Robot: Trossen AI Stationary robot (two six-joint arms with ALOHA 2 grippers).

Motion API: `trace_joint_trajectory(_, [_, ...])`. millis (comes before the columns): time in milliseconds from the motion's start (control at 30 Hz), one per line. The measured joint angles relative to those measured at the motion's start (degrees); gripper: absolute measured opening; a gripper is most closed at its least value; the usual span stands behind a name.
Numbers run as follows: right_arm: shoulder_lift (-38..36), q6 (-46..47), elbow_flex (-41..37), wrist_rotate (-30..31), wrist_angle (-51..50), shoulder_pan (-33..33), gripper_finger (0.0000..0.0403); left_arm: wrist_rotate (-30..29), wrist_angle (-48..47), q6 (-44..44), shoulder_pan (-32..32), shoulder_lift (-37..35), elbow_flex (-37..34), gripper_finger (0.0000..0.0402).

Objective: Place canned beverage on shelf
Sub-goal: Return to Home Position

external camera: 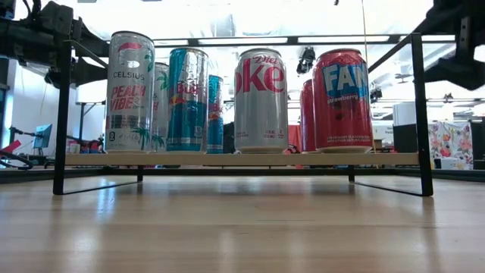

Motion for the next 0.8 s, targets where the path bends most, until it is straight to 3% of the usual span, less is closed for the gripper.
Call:
trace_joint_trajectory(367, [-9.45, 0.59, -9.98, 3.32, -0.44, -1.43, 0.037, 0.0, -0.01, 0.0, 0.02, 0.0, 0.0, 0.0368])
trace_joint_trajectory(800, [-15.39, 0.62, -18.02, 2.84, -0.56, -9.35, 0.037, 0.0, 0.01, 0.0, 0.0, 0.0, 0.0, 0.0368])
